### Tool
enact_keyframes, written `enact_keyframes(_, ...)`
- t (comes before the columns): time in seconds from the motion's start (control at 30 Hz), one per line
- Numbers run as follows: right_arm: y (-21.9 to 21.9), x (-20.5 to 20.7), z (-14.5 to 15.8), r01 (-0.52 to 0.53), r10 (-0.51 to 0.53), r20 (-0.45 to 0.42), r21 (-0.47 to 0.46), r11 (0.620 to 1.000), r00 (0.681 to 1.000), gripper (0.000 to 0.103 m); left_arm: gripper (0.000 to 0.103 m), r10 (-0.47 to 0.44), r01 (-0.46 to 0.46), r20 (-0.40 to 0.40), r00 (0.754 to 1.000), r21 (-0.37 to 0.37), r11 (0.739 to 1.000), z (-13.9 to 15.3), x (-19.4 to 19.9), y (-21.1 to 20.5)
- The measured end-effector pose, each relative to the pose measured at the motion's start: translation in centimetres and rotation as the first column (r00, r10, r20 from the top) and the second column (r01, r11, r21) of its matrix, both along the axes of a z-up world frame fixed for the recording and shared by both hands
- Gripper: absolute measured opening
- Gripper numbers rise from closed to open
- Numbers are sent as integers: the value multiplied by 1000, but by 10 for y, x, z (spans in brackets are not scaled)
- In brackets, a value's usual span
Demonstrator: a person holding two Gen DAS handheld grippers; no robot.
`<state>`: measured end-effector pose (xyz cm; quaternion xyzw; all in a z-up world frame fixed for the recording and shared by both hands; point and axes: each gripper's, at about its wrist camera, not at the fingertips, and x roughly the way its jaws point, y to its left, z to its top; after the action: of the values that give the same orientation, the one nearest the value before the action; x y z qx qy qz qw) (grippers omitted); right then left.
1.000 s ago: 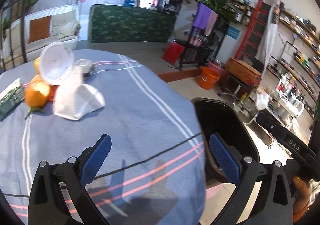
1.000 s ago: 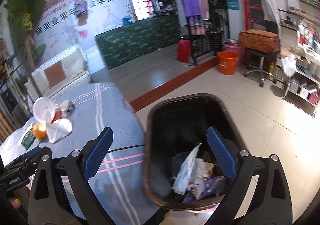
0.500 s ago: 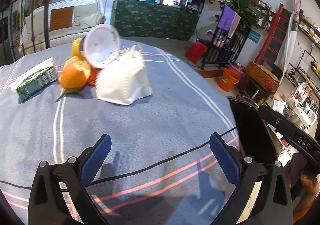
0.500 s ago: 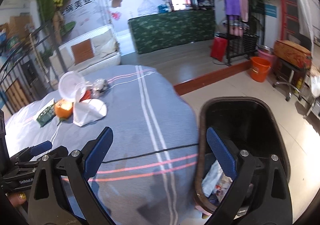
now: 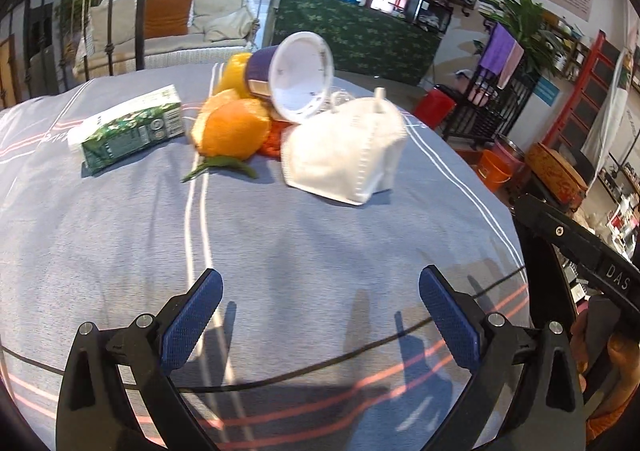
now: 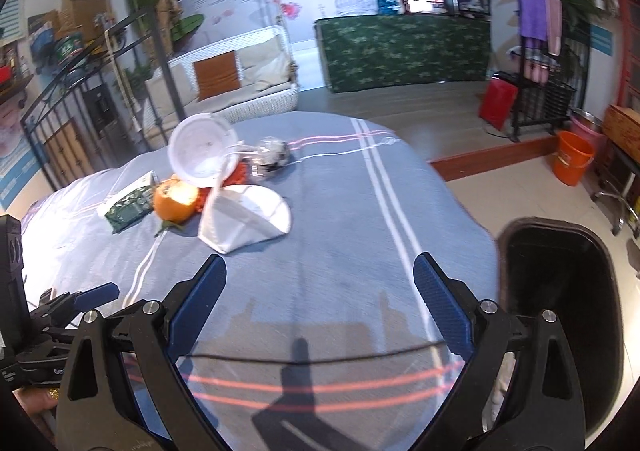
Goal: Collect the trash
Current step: 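Grasp the white face mask with the right tool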
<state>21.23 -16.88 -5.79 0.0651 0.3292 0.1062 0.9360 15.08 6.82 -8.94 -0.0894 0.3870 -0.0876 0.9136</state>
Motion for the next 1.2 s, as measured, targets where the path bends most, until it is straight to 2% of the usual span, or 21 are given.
enact_keyframes(0.2, 33, 26, 1, -85, 85, -14, -7, 996, 996, 93, 97, 61, -61, -14, 998, 9, 998, 0, 6, 32)
enact_keyframes(0.33, 65, 48, 1, -175, 174, -18, -40, 984, 985, 93, 97, 116, -115, -19, 993, 32, 993, 3, 14, 56)
enact_keyframes(0.47, 92, 68, -3, -223, 223, -19, -101, 969, 975, 92, 97, 158, -157, -26, 987, 24, 987, 5, 21, 75)
enact_keyframes(0.6, 115, 83, -11, -260, 261, -22, -187, 947, 965, 75, 97, 147, -146, -31, 989, 45, 988, 7, 24, 82)
enact_keyframes(0.67, 121, 90, -17, -273, 270, -43, -215, 938, 962, 62, 97, 137, -135, -36, 990, 55, 989, 9, 24, 83)
enact_keyframes(0.7, 123, 92, -20, -283, 276, -63, -216, 934, 959, 49, 97, 131, -129, -34, 991, 60, 990, 10, 24, 83)
enact_keyframes(0.73, 125, 94, -24, -290, 279, -81, -215, 932, 957, 40, 97, 123, -120, -34, 992, 64, 991, 12, 25, 84)
enact_keyframes(0.77, 125, 93, -25, -288, 277, -80, -219, 932, 958, 36, 97, 114, -112, -37, 993, 64, 992, 13, 26, 86)
enact_keyframes(0.83, 128, 92, -27, -292, 281, -79, -231, 928, 956, 23, 97, 104, -101, -47, 994, 53, 993, 14, 28, 88)
enact_keyframes(0.93, 126, 88, -28, -286, 277, -75, -228, 930, 958, 19, 97, 97, -95, -55, 994, 50, 994, 15, 35, 95)
enact_keyframes(1.07, 119, 81, -25, -272, 264, -65, -201, 941, 962, 18, 97, 92, -87, -33, 995, 121, 989, 19, 50, 102)
enact_keyframes(1.2, 114, 73, -21, -269, 263, -59, -178, 946, 963, 18, 97, 65, -53, -55, 996, 189, 981, 17, 68, 115)
